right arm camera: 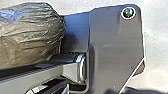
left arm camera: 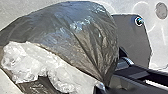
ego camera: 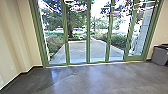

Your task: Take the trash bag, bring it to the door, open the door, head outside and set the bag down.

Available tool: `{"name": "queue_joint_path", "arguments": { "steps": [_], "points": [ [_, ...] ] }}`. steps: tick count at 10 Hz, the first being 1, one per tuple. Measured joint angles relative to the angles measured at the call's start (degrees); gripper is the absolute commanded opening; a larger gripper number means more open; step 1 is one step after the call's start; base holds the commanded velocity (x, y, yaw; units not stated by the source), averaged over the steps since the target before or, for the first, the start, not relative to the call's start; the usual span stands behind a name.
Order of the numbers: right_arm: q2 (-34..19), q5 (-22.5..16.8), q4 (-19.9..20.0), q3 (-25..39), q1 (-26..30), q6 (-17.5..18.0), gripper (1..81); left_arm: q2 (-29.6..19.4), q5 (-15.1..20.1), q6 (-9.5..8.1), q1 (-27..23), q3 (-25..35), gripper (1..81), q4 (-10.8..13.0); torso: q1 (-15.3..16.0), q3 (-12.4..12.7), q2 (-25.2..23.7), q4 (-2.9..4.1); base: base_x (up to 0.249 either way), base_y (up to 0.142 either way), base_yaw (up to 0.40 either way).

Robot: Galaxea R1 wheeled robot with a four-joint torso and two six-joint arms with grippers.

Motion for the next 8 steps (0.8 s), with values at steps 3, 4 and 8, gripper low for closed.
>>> {"name": "queue_joint_path", "arguments": {
  "steps": [3,4,8],
  "points": [
    [0.06,0.04,-0.02,0.0,0.0,0.0,81.1,0.0,0.04,0.02,0.02,0.0,1.0,0.0,0.0,0.0,0.0,0.0,0.0,0.0,-0.271],
    [0.06,0.01,-0.02,0.0,-0.02,0.0,81.1,0.0,-0.02,0.02,0.0,0.0,1.0,0.0,-0.02,0.0,0.0,0.0,0.0,0.0,-0.294],
    [0.2,0.01,-0.02,-0.11,-0.16,0.0,81.1,0.02,0.0,0.02,0.0,0.0,1.0,0.04,-0.02,0.0,0.0,0.0,0.0,0.0,-0.304]
  ]
}}
